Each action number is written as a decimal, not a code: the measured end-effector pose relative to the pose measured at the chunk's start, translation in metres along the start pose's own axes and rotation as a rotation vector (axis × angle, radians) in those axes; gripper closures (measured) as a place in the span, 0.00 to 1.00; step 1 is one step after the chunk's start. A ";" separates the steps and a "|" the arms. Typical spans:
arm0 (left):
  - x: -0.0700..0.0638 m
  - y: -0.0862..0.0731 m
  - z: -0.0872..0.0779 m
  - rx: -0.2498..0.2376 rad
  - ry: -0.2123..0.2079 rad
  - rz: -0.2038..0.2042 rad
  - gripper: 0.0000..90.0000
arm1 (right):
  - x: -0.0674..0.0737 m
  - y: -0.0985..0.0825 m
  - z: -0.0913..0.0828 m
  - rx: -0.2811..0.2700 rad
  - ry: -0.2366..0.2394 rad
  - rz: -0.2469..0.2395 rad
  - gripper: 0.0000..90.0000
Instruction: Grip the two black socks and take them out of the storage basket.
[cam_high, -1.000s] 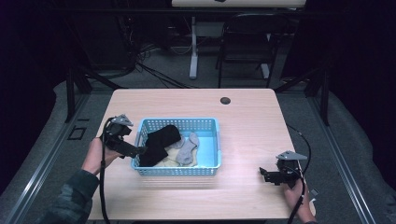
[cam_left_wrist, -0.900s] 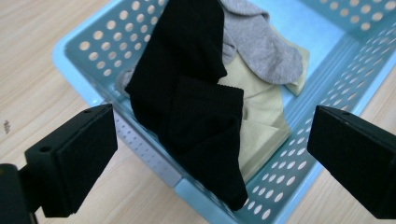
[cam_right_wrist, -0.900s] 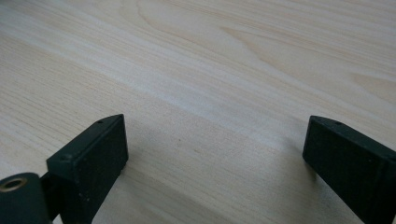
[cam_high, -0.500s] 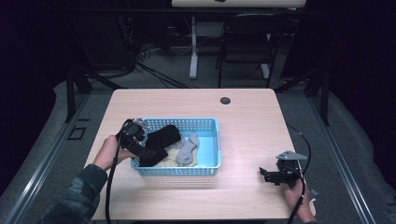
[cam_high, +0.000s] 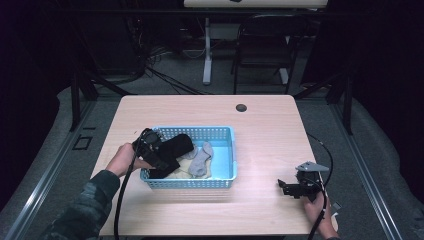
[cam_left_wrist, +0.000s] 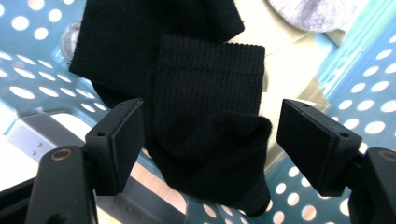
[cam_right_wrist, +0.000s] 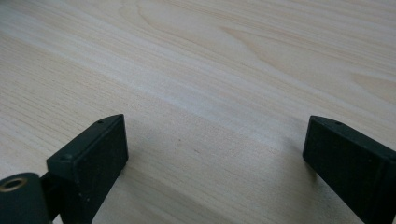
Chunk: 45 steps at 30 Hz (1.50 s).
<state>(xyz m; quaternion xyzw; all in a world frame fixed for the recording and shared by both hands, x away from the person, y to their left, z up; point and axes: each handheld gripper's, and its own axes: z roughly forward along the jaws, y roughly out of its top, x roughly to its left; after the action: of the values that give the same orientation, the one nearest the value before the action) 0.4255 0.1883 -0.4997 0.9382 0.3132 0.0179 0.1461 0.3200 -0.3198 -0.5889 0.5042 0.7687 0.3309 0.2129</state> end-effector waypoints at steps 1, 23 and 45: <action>-0.001 0.001 0.002 0.015 0.000 0.001 0.28 | 0.000 0.000 0.000 0.000 0.000 0.000 0.07; -0.001 -0.007 -0.006 0.035 -0.018 0.013 0.93 | 0.000 0.000 0.000 0.000 0.000 0.000 0.07; -0.004 0.013 -0.063 -0.081 0.004 0.051 0.94 | 0.000 0.000 0.000 0.000 0.000 0.000 0.07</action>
<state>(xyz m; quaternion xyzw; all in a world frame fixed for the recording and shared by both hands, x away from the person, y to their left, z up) 0.4223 0.1926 -0.4357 0.9391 0.2885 0.0362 0.1831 0.3201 -0.3198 -0.5889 0.5042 0.7688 0.3308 0.2130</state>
